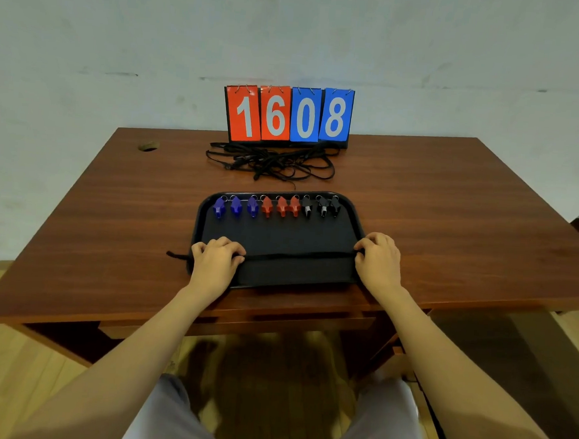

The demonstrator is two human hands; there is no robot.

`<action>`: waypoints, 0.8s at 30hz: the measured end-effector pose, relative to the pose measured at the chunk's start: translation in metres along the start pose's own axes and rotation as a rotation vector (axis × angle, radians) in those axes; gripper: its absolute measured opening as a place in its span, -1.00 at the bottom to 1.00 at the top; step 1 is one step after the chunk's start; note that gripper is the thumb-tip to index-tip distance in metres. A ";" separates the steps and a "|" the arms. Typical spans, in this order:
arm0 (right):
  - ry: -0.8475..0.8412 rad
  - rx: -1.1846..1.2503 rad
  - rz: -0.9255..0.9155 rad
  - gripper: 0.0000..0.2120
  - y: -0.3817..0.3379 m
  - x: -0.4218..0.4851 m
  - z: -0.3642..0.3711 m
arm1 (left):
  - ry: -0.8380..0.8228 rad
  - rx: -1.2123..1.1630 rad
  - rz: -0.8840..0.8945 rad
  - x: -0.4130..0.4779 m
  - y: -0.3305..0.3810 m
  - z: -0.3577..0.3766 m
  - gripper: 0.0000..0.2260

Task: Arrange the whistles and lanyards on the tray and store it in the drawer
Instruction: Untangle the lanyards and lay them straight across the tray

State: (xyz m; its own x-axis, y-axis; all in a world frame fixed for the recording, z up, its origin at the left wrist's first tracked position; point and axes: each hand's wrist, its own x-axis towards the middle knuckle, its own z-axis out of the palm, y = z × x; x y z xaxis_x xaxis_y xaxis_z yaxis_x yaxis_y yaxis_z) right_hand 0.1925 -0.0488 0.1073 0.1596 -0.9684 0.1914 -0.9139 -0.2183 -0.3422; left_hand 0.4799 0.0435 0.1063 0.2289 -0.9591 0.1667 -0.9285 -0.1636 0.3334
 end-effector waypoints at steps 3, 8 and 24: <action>-0.019 -0.006 0.010 -0.76 -0.001 -0.002 -0.001 | -0.022 -0.002 0.003 0.002 -0.001 0.000 -0.83; 0.013 0.007 -0.096 -0.75 -0.013 0.003 -0.003 | -0.048 0.017 0.018 0.004 0.006 -0.001 -0.79; -0.164 0.139 -0.261 -0.74 -0.115 0.157 0.000 | -0.069 0.043 0.132 0.169 0.058 -0.019 -0.76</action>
State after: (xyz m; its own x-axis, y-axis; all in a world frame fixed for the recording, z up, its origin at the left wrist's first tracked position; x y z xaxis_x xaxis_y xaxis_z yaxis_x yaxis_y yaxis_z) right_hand 0.3230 -0.1754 0.1765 0.4500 -0.8816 0.1425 -0.7764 -0.4651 -0.4253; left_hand 0.4702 -0.1237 0.1711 0.0847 -0.9863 0.1415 -0.9611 -0.0434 0.2728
